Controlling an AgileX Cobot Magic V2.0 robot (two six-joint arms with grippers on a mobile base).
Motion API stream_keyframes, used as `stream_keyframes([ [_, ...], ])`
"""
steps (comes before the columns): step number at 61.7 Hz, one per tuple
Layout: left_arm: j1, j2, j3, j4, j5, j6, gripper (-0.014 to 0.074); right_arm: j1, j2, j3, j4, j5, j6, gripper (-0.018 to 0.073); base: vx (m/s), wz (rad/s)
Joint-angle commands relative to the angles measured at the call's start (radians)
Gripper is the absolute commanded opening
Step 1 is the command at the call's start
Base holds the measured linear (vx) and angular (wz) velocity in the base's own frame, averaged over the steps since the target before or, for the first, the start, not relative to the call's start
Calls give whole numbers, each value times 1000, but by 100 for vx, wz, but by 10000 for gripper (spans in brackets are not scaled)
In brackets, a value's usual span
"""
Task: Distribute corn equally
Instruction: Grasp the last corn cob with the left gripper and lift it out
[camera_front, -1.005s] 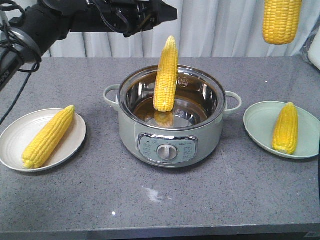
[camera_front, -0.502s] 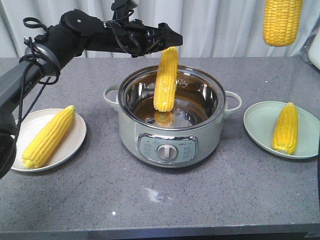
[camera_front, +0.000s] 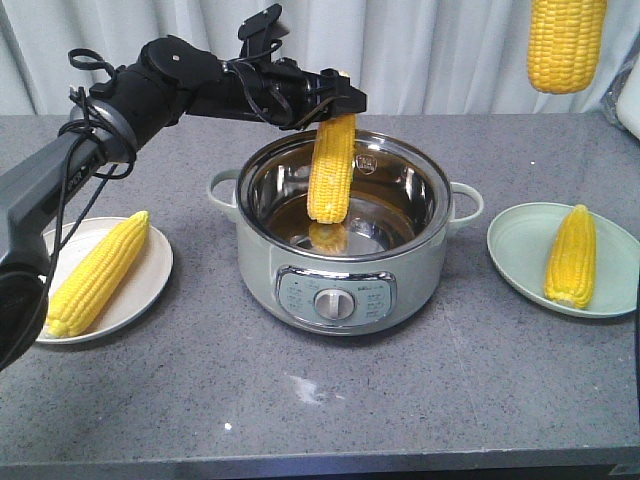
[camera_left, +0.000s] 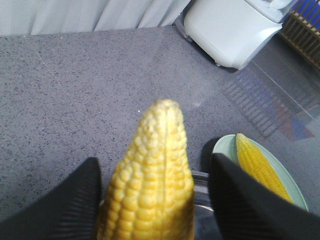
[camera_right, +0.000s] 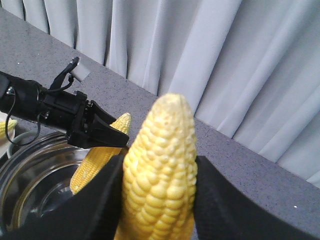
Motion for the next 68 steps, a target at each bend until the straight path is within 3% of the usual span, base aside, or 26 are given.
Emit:
stream_keyframes([
  [1,-7,-72,-34,-47,-20,2,302,-6,-36,-20,8,-53,-2,-1,0,0],
  [14,-6,-82,-35,-54,33,2,-9,-6,-35,-20,8,-47,-2,-1,0,0],
  [35,-3,-230,-38,-46,73,4,-8,-6,-35,-20,7,-24,-2,-1,0,0],
  [45,16,-345,-38,-34,186,4,-8,-6,-33,-20,8,-32,-2,-1,0,0],
  [62,36,-537,-38,120,442,1,-8,-6,-32,-20,9,-8,-2,-1,0,0],
  [68,36,-591,-37,198,469,-19,-8,-6,-32,-20,12,-8,-2,-1,0,0],
])
